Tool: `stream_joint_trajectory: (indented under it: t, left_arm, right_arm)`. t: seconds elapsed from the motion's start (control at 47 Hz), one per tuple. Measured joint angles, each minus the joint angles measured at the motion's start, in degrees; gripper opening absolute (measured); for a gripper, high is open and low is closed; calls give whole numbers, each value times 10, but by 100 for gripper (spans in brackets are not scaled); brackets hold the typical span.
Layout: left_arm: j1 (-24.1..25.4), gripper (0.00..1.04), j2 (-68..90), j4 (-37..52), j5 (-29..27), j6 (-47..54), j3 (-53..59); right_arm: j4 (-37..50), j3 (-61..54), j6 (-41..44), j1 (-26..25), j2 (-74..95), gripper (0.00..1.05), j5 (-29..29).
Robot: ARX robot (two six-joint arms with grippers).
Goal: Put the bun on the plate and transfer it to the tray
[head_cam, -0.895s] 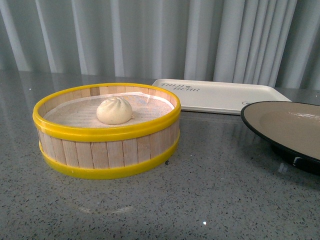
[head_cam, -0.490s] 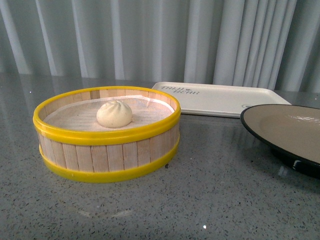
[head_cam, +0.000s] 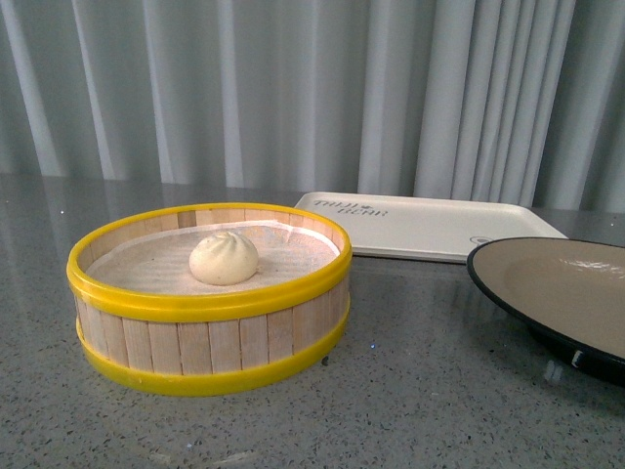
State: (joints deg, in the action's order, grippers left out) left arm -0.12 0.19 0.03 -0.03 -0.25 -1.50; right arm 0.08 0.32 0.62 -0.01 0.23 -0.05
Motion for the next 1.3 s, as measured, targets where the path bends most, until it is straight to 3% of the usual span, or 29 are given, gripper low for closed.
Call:
stream_joint_trajectory:
  t: [0.17,0.192,0.256,0.298,0.532,0.745,0.937,1.299]
  left_arm:
    - [0,98,0,0,0,0,0]
    - [-3,98,3,-3,-12,-4,-1]
    - [-23,98,57,-9,-122,-80,-11]
    - [-16,98,110,32,-130,-128,-17]
    - [41,98,364,311,10,-189,-112]
    - [22,98,608,483,143,-152,-243]
    - [-9,98,751,368,198,-81,-391]
    - [-84,98,820,138,198,-26,-553]
  right_arm:
    - [0,0,0,0,0,96,0]
    - [0,0,0,0,0,96,0]
    - [0,0,0,0,0,96,0]
    - [0,0,0,0,0,96,0]
    - [0,0,0,0,0,96,0]
    - [0,0,0,0,0,96,0]
    - [0,0,0,0,0,96,0]
    - [0,0,0,0,0,96,0]
